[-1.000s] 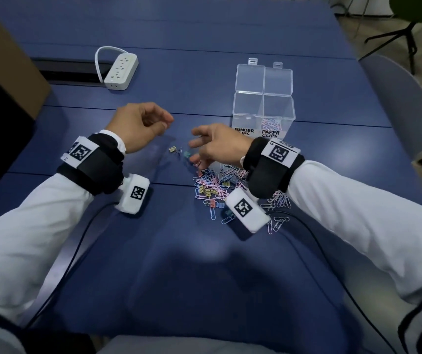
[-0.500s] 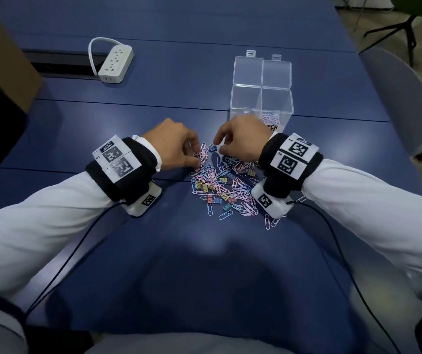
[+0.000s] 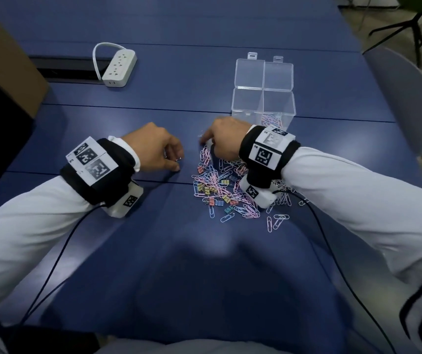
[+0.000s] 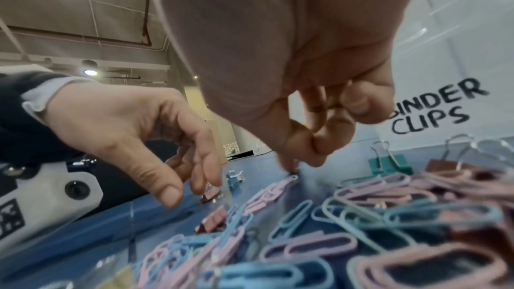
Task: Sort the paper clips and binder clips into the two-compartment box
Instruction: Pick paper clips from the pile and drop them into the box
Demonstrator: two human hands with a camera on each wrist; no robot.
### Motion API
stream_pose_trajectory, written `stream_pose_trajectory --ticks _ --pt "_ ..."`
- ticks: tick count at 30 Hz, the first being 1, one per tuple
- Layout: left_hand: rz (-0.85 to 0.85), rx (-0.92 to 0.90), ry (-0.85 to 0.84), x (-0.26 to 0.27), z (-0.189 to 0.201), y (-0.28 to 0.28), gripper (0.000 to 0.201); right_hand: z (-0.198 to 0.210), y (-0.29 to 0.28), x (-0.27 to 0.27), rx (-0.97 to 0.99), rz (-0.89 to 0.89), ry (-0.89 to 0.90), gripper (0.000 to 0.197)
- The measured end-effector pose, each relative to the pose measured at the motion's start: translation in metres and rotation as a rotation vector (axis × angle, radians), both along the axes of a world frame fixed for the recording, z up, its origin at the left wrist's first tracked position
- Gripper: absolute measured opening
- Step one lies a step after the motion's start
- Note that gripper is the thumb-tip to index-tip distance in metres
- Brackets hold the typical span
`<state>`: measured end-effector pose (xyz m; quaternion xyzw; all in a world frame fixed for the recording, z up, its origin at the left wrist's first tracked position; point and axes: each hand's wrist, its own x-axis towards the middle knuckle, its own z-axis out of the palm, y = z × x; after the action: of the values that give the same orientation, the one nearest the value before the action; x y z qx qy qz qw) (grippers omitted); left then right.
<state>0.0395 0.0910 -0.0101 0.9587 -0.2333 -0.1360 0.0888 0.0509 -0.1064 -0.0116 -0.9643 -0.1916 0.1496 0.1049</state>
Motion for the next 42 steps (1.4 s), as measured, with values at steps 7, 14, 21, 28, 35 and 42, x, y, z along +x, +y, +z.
stream_pose_trajectory --ticks 7,14,21,28,35,42 --pt "-0.106 -0.109 -0.069 -0.007 -0.004 -0.024 0.022 0.006 -0.023 0.0 0.095 0.04 0.02 0.05" --pt "-0.138 -0.088 -0.071 -0.006 -0.01 -0.021 0.008 -0.003 -0.032 -0.026 -0.049 0.28 0.034 0.061" --pt "-0.067 -0.058 -0.149 0.007 -0.003 0.001 0.016 0.002 -0.07 -0.04 0.108 0.161 -0.003 0.045" --pt "-0.221 -0.095 -0.154 0.015 0.002 -0.063 0.022 0.004 -0.094 -0.029 0.097 -0.089 -0.12 0.025" --pt "-0.303 0.013 -0.158 0.027 -0.007 -0.103 0.028 -0.01 -0.102 -0.049 0.046 -0.05 -0.047 0.021" --pt "-0.214 -0.056 -0.059 0.024 -0.011 -0.087 0.017 -0.002 -0.114 -0.041 0.147 -0.157 -0.017 0.022"
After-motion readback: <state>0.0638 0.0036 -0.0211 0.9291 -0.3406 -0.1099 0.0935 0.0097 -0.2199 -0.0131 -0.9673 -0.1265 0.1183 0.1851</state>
